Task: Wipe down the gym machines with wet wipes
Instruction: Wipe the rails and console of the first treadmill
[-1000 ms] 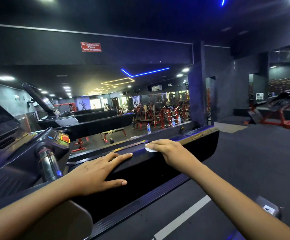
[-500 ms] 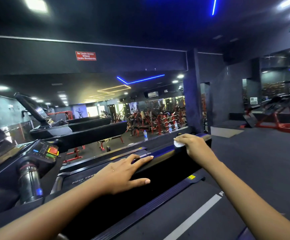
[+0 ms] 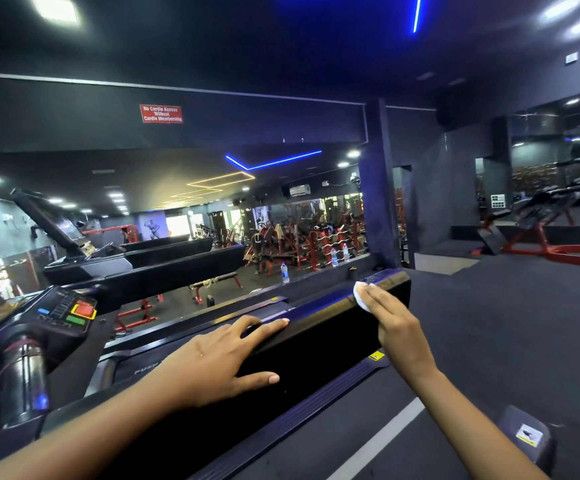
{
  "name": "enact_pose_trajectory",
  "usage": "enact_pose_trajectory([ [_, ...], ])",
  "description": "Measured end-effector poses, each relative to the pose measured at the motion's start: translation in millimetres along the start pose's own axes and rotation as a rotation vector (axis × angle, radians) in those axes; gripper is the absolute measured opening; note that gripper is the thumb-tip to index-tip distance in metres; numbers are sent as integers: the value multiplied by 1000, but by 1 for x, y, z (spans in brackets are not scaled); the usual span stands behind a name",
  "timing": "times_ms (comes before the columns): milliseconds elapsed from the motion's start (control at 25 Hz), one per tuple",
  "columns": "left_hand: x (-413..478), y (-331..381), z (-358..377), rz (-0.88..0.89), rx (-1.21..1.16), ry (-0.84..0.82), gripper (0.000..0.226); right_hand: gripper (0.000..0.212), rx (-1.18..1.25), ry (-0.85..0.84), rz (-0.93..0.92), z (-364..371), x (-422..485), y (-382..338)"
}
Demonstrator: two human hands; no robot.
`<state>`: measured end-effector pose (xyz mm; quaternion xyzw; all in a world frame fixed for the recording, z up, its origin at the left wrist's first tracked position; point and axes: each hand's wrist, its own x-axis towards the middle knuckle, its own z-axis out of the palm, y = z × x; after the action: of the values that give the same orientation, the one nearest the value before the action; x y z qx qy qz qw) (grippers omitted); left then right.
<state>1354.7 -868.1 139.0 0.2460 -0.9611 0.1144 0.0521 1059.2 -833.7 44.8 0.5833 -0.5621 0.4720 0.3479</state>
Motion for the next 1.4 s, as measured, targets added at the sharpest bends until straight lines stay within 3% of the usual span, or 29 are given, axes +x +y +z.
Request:
enact_pose_trajectory([
  [200,2,0,0,-11,16,-6,75,55,-16,69,188,-7,21,-3],
  [360,2,-1,1,-6,14,-13,75,46,109,-108,-305,4,24,-58],
  [440,2,0,1,-7,32,-1,75,44,122,-192,-372,5,31,-45],
  [680,2,1,-1,-21,38,-6,74,55,-20,-312,-205,-2,47,36],
  [880,2,0,-2,-33,14,-42,72,54,-44,-231,85,-14,55,44],
  [1040,22,5,-7,-28,-70,-82,68,49,28,-197,-251,-5,31,-1],
  [1080,33,8,-8,-23,-59,-81,69,48,37,-200,-265,-4,30,3],
  [1400,70,19,4,41,18,-66,74,53,-65,-289,-36,-11,54,83],
])
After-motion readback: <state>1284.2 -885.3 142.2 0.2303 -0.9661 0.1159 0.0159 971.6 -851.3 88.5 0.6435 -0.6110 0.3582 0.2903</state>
